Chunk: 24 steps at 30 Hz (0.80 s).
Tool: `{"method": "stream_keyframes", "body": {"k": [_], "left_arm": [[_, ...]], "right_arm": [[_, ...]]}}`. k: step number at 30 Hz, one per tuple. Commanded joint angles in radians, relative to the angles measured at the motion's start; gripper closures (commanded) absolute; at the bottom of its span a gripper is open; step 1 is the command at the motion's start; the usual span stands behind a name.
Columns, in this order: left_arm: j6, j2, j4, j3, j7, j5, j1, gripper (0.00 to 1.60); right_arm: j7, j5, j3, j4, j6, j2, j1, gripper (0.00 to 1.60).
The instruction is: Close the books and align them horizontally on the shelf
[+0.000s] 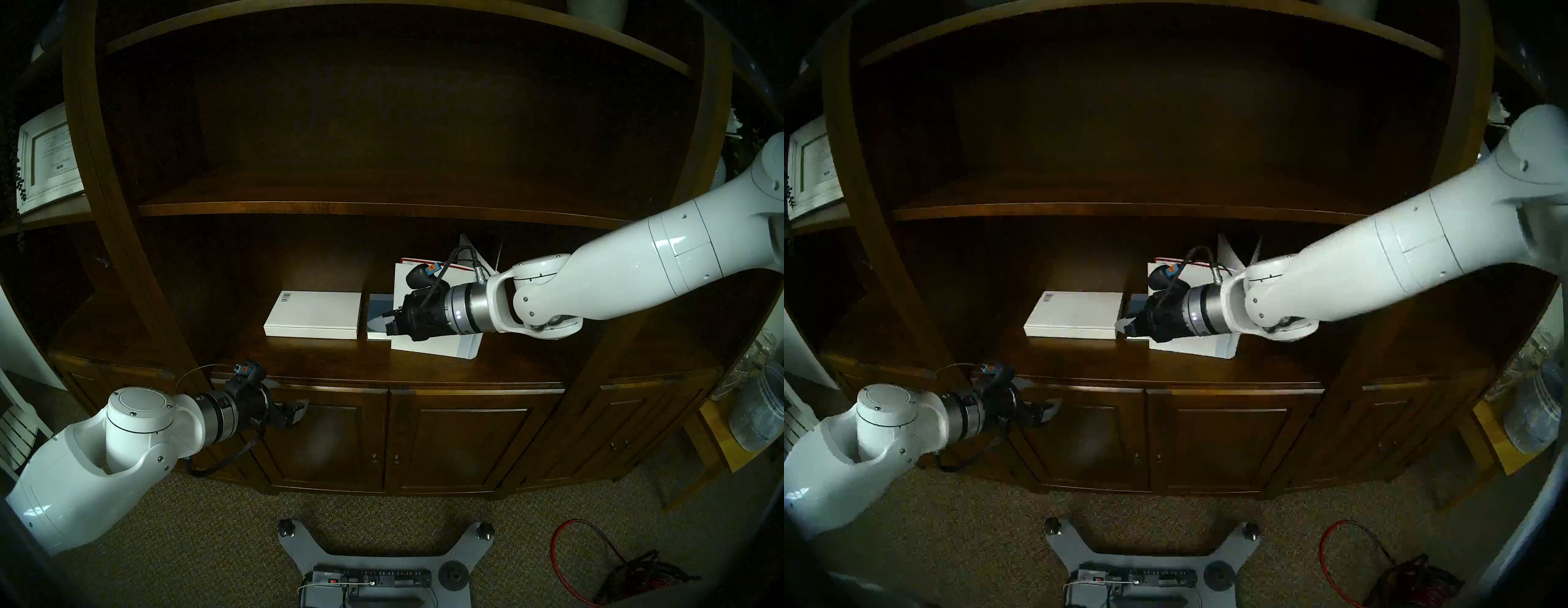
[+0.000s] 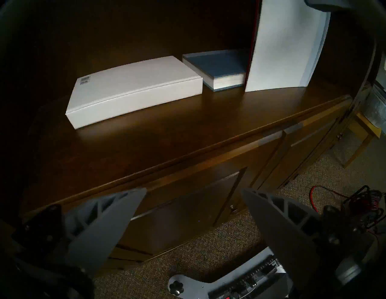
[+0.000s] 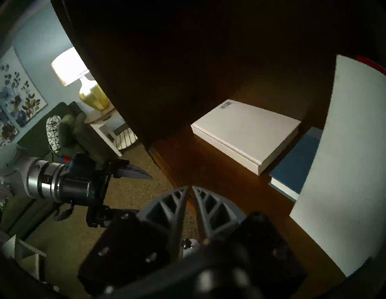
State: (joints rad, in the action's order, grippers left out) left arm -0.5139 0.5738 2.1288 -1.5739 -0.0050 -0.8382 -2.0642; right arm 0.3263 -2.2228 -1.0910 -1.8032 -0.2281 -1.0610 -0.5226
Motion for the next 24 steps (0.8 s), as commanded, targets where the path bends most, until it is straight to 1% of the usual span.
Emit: {"method": "stream_keyframes", "body": {"k": [1,2,3,7,10,15,16,19,24], "left_arm": [[0.010,0.001,0.016,-0.015,0.001,-0.001,0.015,0.00],[0.009,0.001,0.015,-0.015,0.001,-0.001,0.015,0.00],[0.009,0.001,0.015,-0.014,0.001,-0.001,0.015,0.00],[0.009,0.001,0.015,-0.015,0.001,-0.001,0.015,0.00],[0.010,0.001,0.016,-0.015,0.001,-0.001,0.015,0.00],[0.010,0.001,0.016,-0.015,0.001,-0.001,0.015,0.00],[0.010,0.001,0.016,-0.015,0.001,-0.001,0.015,0.00],[0.010,0.001,0.016,-0.015,0.001,-0.001,0.015,0.00],[0.010,0.001,0.016,-0.015,0.001,-0.001,0.015,0.00]], "right_arm": [[-0.096,0.014,0.037,-0.031,-0.069,-0.052,-0.012,1.15],[-0.118,0.015,0.038,-0.037,-0.075,-0.061,-0.012,1.15],[-0.160,0.016,0.039,-0.047,-0.090,-0.081,-0.013,1.16],[-0.232,0.022,0.050,-0.067,-0.119,-0.102,-0.010,1.15],[-0.255,0.024,0.054,-0.073,-0.129,-0.107,-0.008,1.15],[-0.323,0.023,0.066,-0.085,-0.159,-0.122,-0.002,1.15],[-0.331,0.024,0.068,-0.087,-0.162,-0.125,-0.002,1.16],[-0.390,0.029,0.073,-0.098,-0.180,-0.149,-0.008,1.20],[-0.439,0.027,0.090,-0.098,-0.186,-0.173,-0.005,1.25]]}}
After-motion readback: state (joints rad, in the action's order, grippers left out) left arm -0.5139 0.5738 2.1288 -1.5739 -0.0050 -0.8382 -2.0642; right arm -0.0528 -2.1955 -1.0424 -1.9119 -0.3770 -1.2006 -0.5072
